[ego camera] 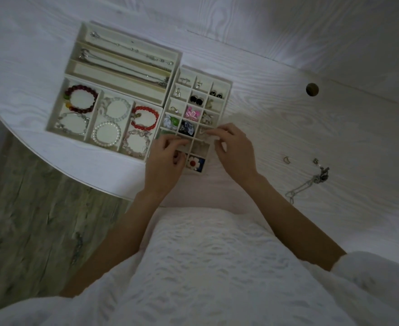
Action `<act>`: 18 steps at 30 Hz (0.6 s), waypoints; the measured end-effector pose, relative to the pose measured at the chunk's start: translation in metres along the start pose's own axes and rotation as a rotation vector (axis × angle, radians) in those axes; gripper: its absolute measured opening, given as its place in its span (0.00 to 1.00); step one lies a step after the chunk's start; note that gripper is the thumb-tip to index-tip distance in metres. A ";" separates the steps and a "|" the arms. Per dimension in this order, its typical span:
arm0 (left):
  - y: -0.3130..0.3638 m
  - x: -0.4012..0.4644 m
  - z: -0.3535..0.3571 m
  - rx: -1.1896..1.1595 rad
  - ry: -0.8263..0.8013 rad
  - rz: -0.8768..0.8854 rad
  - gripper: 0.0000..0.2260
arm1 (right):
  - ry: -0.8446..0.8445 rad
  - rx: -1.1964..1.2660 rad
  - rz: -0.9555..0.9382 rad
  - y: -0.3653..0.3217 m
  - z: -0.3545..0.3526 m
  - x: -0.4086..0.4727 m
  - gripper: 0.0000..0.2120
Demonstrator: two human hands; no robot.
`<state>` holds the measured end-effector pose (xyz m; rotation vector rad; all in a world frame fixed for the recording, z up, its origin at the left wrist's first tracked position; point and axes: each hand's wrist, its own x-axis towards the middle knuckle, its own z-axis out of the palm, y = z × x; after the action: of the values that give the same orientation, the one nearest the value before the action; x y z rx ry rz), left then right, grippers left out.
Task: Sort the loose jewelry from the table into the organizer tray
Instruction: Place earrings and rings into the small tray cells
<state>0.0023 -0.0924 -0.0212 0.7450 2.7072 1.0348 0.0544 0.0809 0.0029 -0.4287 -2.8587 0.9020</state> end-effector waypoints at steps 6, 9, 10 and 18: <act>-0.003 0.006 -0.001 0.165 -0.003 0.174 0.10 | 0.003 -0.113 0.041 0.013 0.002 -0.018 0.04; -0.001 0.012 -0.002 0.209 -0.003 0.207 0.10 | 0.035 -0.152 0.003 0.008 0.011 -0.014 0.02; -0.001 0.014 -0.002 0.218 -0.007 0.212 0.11 | 0.047 -0.162 0.007 0.007 0.013 -0.011 0.02; 0.010 0.037 0.008 0.268 -0.129 0.318 0.13 | 0.054 -0.171 0.058 0.008 0.017 -0.008 0.05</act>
<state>-0.0232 -0.0625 -0.0194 1.2747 2.6997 0.6509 0.0601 0.0753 -0.0160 -0.5465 -2.8986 0.6454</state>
